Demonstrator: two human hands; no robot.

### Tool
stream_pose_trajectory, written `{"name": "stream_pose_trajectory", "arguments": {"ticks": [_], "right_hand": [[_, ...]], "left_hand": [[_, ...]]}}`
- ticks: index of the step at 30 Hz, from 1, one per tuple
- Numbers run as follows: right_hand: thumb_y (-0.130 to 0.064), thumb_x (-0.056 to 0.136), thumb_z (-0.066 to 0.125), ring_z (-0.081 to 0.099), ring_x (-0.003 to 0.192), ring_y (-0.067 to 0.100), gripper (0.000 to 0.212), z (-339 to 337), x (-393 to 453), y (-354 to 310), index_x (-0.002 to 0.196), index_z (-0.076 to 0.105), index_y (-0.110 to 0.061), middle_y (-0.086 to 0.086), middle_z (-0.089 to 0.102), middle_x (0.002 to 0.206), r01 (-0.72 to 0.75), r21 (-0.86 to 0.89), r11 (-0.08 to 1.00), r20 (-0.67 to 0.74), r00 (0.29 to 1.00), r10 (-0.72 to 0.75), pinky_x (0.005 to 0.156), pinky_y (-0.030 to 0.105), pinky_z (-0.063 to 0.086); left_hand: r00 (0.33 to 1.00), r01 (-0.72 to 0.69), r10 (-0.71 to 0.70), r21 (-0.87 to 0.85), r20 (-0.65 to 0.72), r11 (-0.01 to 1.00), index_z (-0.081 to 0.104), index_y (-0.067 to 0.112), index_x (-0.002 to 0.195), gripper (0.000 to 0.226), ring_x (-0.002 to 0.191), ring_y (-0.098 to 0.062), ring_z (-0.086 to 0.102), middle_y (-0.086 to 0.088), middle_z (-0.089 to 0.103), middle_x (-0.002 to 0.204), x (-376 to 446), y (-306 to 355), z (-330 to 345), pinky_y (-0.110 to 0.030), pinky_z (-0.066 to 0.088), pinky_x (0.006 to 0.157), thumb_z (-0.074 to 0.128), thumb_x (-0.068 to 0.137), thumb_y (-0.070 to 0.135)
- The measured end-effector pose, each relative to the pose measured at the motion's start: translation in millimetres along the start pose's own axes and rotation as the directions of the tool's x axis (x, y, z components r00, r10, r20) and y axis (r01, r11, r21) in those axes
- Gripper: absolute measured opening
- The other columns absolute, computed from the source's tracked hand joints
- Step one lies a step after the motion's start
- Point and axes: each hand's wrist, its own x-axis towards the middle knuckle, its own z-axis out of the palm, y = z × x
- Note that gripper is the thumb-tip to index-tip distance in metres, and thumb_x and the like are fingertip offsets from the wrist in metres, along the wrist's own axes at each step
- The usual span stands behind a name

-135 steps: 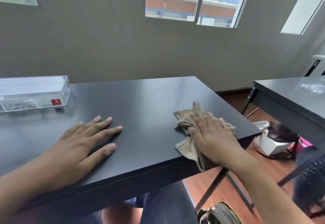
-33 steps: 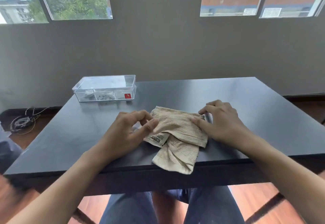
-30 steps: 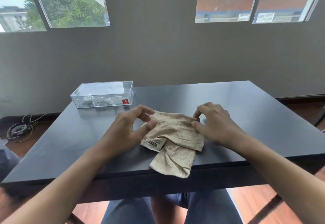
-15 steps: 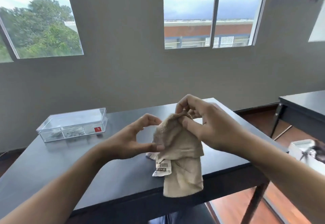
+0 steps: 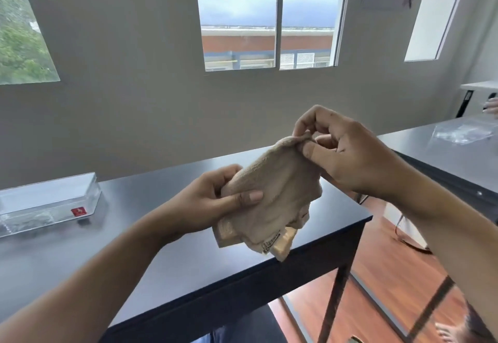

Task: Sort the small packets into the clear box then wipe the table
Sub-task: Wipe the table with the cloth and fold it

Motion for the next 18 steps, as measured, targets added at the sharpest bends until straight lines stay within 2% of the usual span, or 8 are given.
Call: {"name": "stream_pose_trajectory", "arguments": {"ticks": [3,5,9,12,13,15,18], "right_hand": [[-0.019,0.096,0.065,0.058,0.063,0.006,0.010,-12.4,-4.4,21.0,0.097,0.064,-0.029,-0.008,0.066,0.092,-0.085,-0.012,0.996,-0.125,0.989,0.083,0.060,0.016,0.045],[-0.020,0.093,0.069,0.058,0.062,0.003,0.008,-19.5,-5.5,35.9,0.095,0.067,-0.028,-0.007,0.069,0.089,-0.147,-0.026,0.989,-0.200,0.970,0.139,0.064,0.019,0.047],[-0.022,0.087,0.075,0.066,0.072,0.013,0.009,-29.3,-2.3,70.5,0.092,0.072,-0.028,-0.005,0.074,0.088,-0.313,-0.001,0.950,-0.274,0.913,0.301,0.072,0.030,0.053],[-0.021,0.086,0.073,0.068,0.080,0.014,0.012,-27.9,6.9,96.0,0.094,0.072,-0.030,-0.006,0.075,0.094,-0.409,-0.029,0.912,-0.300,0.874,0.382,0.071,0.028,0.052],[-0.021,0.087,0.072,0.068,0.086,0.013,0.016,-24.7,9.2,103.4,0.100,0.072,-0.030,-0.008,0.074,0.101,-0.433,-0.081,0.898,-0.306,0.868,0.391,0.074,0.026,0.048],[-0.025,0.092,0.068,0.066,0.105,0.015,0.029,-13.6,11.5,119.1,0.120,0.068,-0.028,-0.004,0.069,0.119,-0.443,-0.202,0.873,-0.262,0.884,0.388,0.087,0.025,0.045],[-0.031,0.096,0.061,0.055,0.132,0.022,0.042,17.2,5.1,146.7,0.136,0.061,-0.019,0.003,0.060,0.142,-0.425,-0.289,0.858,-0.090,0.904,0.418,0.111,0.036,0.041]], "left_hand": [[0.995,-0.024,0.022,-0.017,-0.102,1.000,0.066,0.009,0.104,0.027,0.083,-0.022,0.068,-0.013,0.068,0.088,16.4,-2.5,14.7,-0.042,0.053,0.075,0.076,0.091,0.031],[0.992,-0.017,0.012,-0.036,-0.125,0.999,0.065,0.009,0.100,0.025,0.080,-0.017,0.068,-0.002,0.068,0.083,27.1,-1.5,27.9,-0.035,0.053,0.073,0.077,0.090,0.028],[0.988,0.039,-0.046,-0.049,-0.148,0.998,0.067,0.016,0.099,0.023,0.093,-0.026,0.077,-0.006,0.079,0.096,51.1,-2.7,58.3,-0.050,0.060,0.088,0.079,0.089,0.032],[0.977,0.099,-0.107,-0.049,-0.183,0.994,0.067,0.025,0.100,0.017,0.090,-0.020,0.077,-0.001,0.079,0.095,72.2,-12.1,79.2,-0.049,0.062,0.087,0.078,0.089,0.031],[0.969,0.114,-0.114,-0.012,-0.219,0.993,0.065,0.028,0.103,0.018,0.089,-0.017,0.077,0.001,0.079,0.096,78.5,-17.1,85.1,-0.046,0.063,0.085,0.077,0.089,0.030],[0.953,0.138,-0.070,0.219,-0.294,0.966,0.061,0.032,0.114,0.026,0.092,-0.012,0.072,0.005,0.073,0.105,89.8,-29.6,93.5,-0.039,0.060,0.086,0.073,0.090,0.032],[0.982,0.097,0.020,0.598,-0.186,0.796,0.058,0.031,0.131,0.042,0.114,-0.017,0.062,0.005,0.064,0.126,97.9,-48.6,102.5,-0.037,0.048,0.099,0.067,0.090,0.040]]}}
